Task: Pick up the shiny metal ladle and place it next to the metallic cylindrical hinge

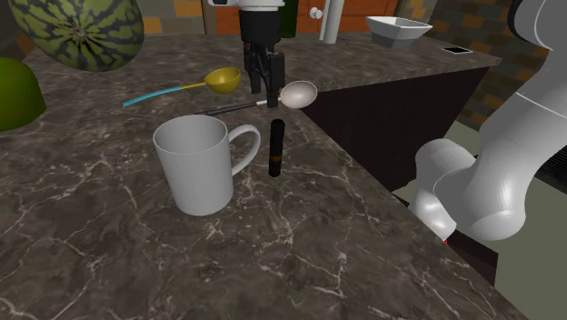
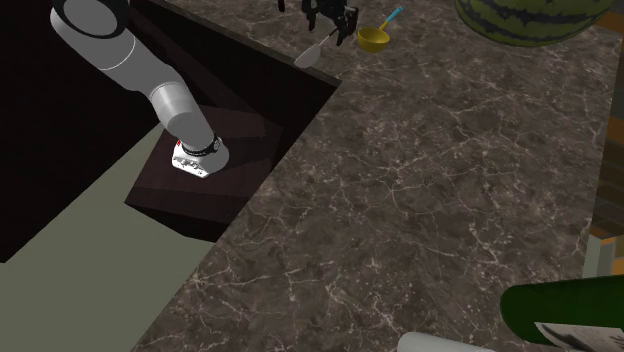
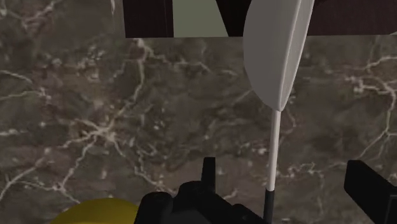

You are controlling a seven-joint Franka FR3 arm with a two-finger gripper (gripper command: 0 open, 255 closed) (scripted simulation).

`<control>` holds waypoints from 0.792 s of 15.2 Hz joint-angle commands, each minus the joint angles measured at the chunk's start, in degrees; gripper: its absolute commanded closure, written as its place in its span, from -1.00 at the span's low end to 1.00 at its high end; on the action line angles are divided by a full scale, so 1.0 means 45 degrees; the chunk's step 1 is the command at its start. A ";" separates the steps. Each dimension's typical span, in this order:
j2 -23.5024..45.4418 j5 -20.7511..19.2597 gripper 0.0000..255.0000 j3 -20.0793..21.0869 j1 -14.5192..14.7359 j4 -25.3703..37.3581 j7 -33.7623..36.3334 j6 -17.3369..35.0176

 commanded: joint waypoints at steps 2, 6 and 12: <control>0.0136 0.0029 -1.00 -0.0019 0.0002 0.0566 -0.0026 -0.0435; 0.0622 0.0135 -1.00 -0.0097 0.0000 0.2278 -0.0121 -0.1680; 0.0622 0.0135 -1.00 -0.0096 0.0000 0.2278 -0.0121 -0.1680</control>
